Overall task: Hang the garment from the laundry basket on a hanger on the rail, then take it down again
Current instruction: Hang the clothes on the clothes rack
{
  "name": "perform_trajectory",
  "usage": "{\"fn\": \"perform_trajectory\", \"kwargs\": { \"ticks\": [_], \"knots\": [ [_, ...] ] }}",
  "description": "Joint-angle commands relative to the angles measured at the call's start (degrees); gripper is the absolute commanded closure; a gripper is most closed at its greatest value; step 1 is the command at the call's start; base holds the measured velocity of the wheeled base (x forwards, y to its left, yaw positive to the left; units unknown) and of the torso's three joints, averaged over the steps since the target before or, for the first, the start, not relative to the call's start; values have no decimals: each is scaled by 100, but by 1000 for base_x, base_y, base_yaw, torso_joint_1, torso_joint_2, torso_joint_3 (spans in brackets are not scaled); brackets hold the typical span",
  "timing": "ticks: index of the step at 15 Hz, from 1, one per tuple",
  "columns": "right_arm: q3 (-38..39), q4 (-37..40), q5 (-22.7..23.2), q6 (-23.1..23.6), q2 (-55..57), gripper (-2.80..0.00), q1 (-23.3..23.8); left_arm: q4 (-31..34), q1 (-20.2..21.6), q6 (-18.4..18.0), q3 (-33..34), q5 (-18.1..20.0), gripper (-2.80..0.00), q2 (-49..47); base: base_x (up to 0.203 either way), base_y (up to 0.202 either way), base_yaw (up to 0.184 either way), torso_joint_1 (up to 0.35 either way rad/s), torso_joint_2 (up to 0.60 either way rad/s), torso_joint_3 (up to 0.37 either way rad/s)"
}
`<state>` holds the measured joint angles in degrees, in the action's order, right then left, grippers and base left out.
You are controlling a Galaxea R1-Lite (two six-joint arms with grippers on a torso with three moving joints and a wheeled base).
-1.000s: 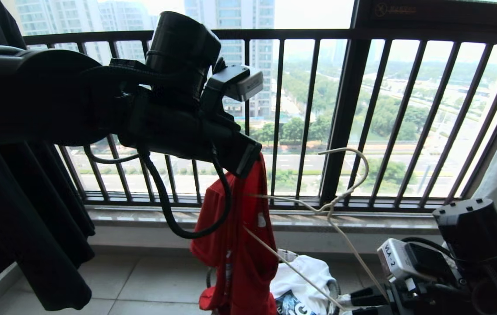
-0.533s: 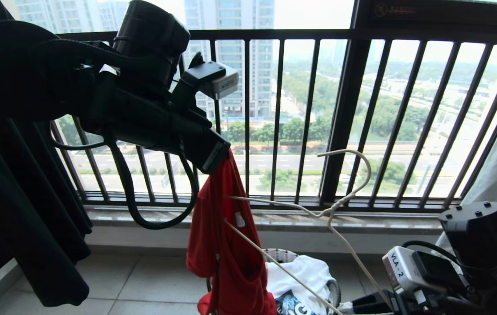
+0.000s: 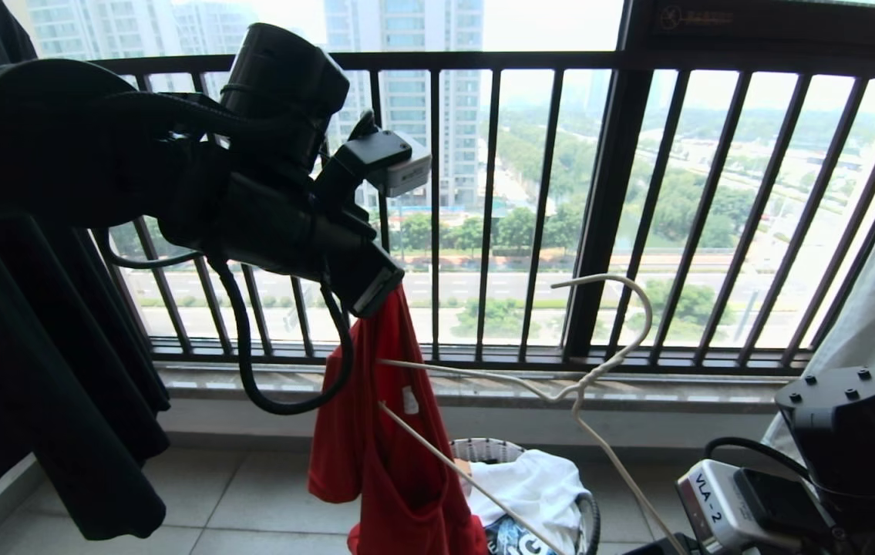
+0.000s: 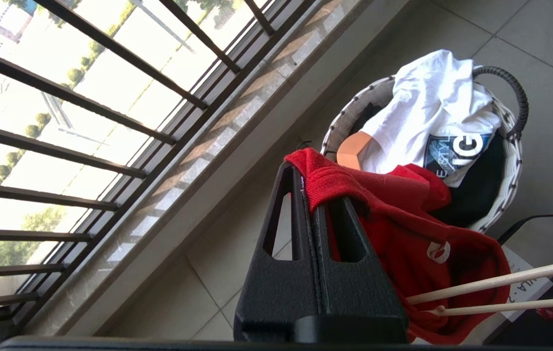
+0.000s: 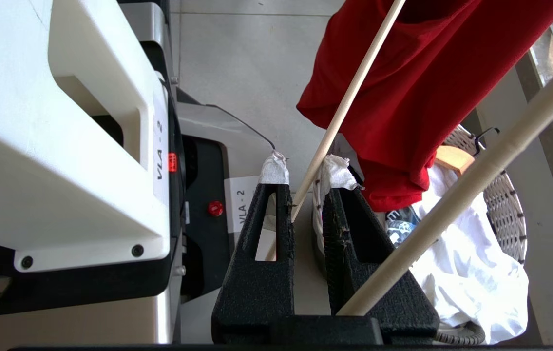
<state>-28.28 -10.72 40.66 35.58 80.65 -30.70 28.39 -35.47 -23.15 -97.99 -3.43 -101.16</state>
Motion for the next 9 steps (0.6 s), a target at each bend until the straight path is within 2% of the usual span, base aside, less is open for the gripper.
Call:
{"fn": "perform_trajectory", "kwargs": {
  "ticks": [1,3,5,7,9],
  "knots": [
    [-10,-25,30,-23,-23,0,-50,17,-161,46,15,27,0,-27,0,0,0,0,0,0],
    [-45,-46,23,-115,-32,0,-41,17,-409,149,103,78,0,55,0,0,0,0,0,0],
    [-99,-71,14,-296,-50,0,10,28,-648,453,198,598,0,253,0,0,0,0,0,0],
    [-169,-81,36,-366,-50,0,168,71,-802,534,210,1251,0,511,0,0,0,0,0,0],
    [-186,-80,55,-385,-50,0,178,251,-1026,531,234,1322,0,564,0,0,0,0,0,0]
  ]
}}
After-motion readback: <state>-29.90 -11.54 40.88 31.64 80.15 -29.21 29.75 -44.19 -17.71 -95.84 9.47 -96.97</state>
